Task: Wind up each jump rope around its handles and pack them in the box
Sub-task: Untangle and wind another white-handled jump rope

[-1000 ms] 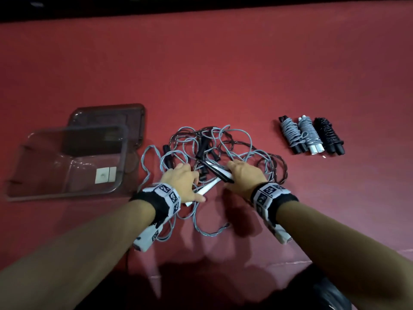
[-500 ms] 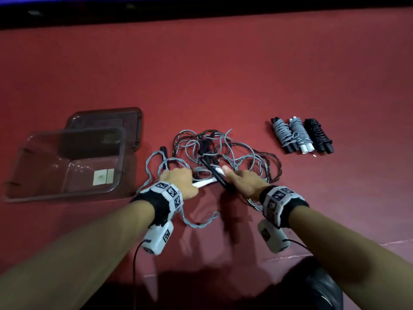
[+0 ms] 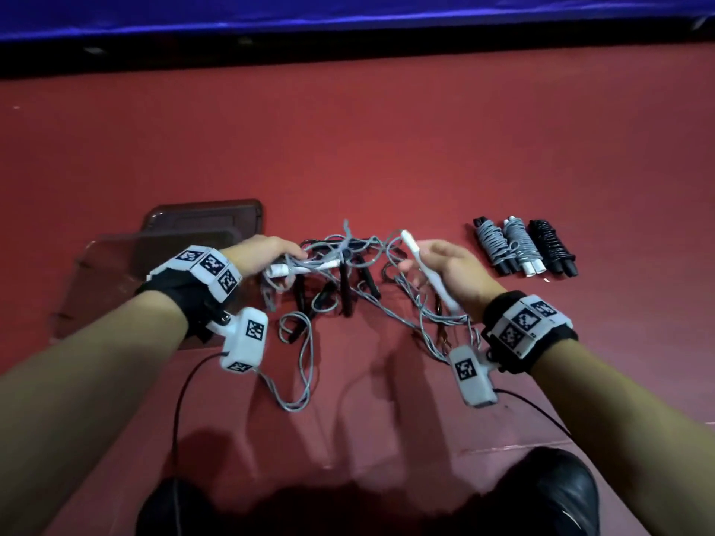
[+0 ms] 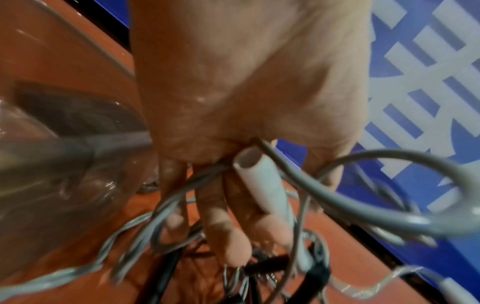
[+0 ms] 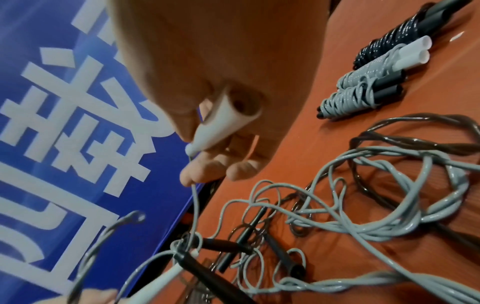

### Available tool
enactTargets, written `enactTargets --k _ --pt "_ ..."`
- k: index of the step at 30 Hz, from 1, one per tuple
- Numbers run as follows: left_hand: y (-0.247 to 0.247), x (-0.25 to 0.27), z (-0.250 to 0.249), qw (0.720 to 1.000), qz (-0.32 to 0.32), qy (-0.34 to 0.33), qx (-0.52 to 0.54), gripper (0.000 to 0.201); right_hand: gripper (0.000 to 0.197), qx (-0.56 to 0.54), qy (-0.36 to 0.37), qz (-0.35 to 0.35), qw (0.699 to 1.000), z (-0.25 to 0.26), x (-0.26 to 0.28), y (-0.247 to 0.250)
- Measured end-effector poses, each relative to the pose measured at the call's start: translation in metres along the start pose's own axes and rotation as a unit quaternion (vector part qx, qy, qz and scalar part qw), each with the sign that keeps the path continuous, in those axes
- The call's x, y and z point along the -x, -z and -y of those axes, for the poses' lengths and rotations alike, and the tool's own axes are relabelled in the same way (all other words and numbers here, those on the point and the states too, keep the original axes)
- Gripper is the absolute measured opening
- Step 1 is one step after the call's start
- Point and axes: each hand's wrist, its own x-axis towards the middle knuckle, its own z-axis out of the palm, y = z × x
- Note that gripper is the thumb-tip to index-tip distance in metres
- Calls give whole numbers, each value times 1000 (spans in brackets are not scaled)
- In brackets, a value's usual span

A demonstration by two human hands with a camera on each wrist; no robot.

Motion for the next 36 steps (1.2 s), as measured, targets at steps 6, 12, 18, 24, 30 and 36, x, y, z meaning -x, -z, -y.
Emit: enactTargets --k 6,12,18,24,30,36 --pt "-51 3 41 992 95 79 -32 15 9 63 -142 33 987 -57 6 -48" --pt "-89 2 61 979 -132 -36 -149 24 16 106 -106 -36 988 -90 -2 -41" --pt "-118 -7 52 981 -51 -66 -177 19 25 259 -55 -31 964 -90 -10 -27" --pt "-141 -13 57 948 -119 -106 -277 49 14 164 23 -39 985 -84 -11 -37" --pt "-137 -29 51 961 -162 -87 -207 35 11 8 -75 -57 996 -79 -12 -49" --pt "-73 -41 19 978 -204 -49 -16 15 28 363 -92 -82 924 -107 -21 -25"
